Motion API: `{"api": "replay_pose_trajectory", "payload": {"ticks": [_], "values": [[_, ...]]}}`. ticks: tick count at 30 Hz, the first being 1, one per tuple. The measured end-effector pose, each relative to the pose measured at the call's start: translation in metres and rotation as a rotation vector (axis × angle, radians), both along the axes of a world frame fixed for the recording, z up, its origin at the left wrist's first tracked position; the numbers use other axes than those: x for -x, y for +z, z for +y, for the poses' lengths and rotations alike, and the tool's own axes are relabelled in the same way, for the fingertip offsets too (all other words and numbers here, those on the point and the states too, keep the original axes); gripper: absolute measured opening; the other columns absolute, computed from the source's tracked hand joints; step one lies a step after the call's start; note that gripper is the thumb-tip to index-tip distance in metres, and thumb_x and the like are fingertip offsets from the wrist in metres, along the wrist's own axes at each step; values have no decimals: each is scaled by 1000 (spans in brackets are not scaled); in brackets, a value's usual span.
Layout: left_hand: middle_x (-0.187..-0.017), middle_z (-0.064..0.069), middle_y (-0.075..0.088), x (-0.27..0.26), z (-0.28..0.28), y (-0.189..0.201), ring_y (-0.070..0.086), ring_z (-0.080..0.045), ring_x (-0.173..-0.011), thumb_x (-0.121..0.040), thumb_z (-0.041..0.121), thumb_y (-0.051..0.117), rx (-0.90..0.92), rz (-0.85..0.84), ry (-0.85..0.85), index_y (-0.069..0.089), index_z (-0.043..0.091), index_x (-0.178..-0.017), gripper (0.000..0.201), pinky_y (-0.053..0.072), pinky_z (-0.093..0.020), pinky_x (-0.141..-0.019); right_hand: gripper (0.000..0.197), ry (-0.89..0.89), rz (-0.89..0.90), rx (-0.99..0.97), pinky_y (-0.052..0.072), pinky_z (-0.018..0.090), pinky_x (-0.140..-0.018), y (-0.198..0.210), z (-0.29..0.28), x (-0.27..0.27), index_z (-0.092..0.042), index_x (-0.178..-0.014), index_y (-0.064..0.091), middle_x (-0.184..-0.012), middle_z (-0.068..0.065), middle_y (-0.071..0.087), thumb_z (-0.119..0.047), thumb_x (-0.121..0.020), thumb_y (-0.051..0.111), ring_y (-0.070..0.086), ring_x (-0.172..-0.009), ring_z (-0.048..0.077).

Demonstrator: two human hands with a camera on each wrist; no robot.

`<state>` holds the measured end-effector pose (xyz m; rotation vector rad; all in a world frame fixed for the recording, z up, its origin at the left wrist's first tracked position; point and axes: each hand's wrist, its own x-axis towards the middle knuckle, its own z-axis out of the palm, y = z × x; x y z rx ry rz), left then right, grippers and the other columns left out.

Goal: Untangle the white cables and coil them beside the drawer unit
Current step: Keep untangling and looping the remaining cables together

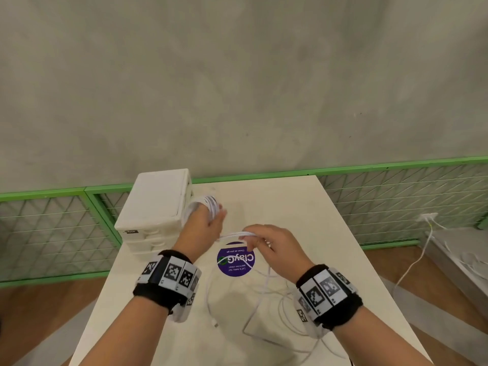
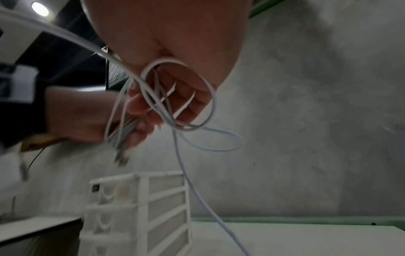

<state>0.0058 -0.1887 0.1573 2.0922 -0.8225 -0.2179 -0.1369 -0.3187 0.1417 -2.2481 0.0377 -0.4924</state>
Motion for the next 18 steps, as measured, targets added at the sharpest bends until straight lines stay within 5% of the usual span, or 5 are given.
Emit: {"api": "replay_pose_trajectory", "payload": {"ticks": [4,8,12,15,18], "values": [[-47,-1,45,24,2,7,41,-14,-34,-96,45,47,-27,433,-255,55,-1,-87,47,35,-23,-38,33,-116,-96,175,38,9,-76,2,-23,-4,-24,-94,67,-72,-9,66,0,-84,46,56,-72,6],[-43,8,44,39,-5,23,38,-8,-34,-80,42,72,-205,342,-377,52,9,-77,39,31,-19,-37,23,-201,-160,504,38,38,-93,-8,-44,-9,-26,-89,65,-80,-12,68,-16,-85,44,61,-77,14],[-46,4,46,45,-7,28,38,-8,-33,-82,35,71,-248,330,-398,51,9,-77,33,30,-19,-39,20,-303,-182,725,13,49,-110,-14,-64,-15,-31,-83,63,-89,-11,62,-27,-80,44,52,-98,13],[-45,2,37,50,0,32,30,-10,-35,-87,26,67,-144,488,-429,45,11,-69,32,26,-17,-37,4,-364,-145,754,9,59,-110,-16,-79,-15,-31,-79,67,-98,-3,62,-32,-75,65,44,-111,18],[-46,4,30,49,11,36,22,-10,-38,-86,23,68,38,614,-416,45,9,-68,32,19,-15,-38,24,-381,28,662,4,56,-113,-26,-94,-5,-35,-97,67,-121,1,57,-44,-75,70,40,-127,22]]}}
